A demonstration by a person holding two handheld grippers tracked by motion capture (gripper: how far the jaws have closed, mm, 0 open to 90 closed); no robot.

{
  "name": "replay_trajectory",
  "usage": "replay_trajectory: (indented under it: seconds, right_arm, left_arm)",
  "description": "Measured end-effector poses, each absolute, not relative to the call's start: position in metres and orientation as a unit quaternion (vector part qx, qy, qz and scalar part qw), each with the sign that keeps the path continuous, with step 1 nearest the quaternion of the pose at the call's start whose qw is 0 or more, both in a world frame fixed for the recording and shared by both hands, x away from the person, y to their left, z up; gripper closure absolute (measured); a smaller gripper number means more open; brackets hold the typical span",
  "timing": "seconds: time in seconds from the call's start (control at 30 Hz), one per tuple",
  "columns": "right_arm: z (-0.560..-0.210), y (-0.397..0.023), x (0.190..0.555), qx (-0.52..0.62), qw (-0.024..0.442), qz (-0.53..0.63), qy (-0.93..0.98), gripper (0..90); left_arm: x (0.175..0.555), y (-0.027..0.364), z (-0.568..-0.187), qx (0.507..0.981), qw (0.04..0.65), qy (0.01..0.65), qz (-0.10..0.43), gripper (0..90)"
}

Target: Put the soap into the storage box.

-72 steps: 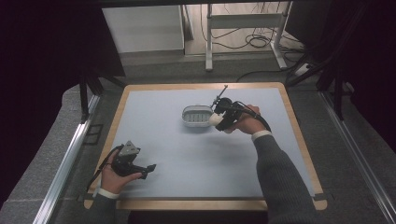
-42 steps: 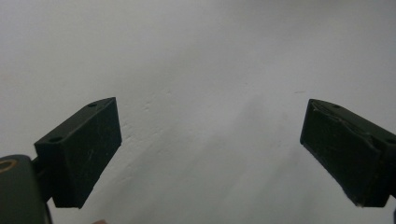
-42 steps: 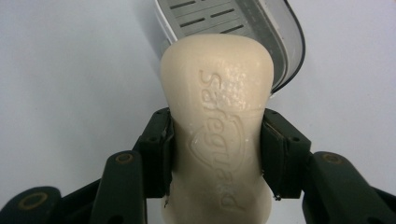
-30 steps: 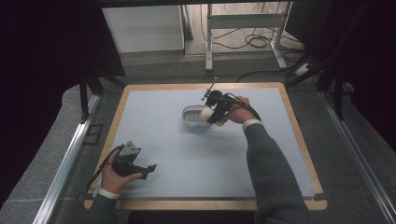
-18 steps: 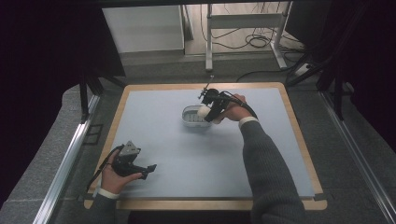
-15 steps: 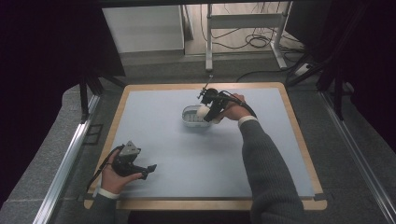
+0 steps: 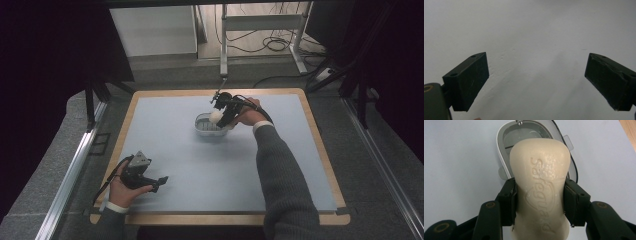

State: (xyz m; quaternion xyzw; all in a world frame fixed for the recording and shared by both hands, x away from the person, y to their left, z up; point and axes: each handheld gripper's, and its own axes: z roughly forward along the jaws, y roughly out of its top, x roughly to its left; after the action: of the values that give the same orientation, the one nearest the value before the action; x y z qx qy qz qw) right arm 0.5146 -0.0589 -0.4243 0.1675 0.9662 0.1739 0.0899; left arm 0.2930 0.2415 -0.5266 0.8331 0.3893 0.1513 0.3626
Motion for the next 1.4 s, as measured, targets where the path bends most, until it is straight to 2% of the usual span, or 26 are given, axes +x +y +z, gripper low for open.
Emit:
replay_trajectory:
  seconds: [0.5,1.03,1.33,1.4]
  right_arm:
    - [-0.439,-0.033,0.528,0.130,0.094,0.166,0.973,49.6]
    - [-0.453,-0.024,0.535,0.124,0.090,0.155,0.976,49.2]
    - [-0.445,-0.025,0.532,0.148,0.087,0.186,0.967,44.7]
    - [-0.442,-0.027,0.531,0.155,0.092,0.189,0.965,41.0]
  left_arm:
    - [0.293,0.242,-0.526,0.830,0.367,0.390,0.153,5.9]
    - [0.293,0.241,-0.527,0.831,0.367,0.390,0.153,5.9]
    - [0.293,0.241,-0.527,0.831,0.366,0.389,0.152,5.9]
    - [0.293,0.241,-0.527,0.832,0.366,0.389,0.153,5.9]
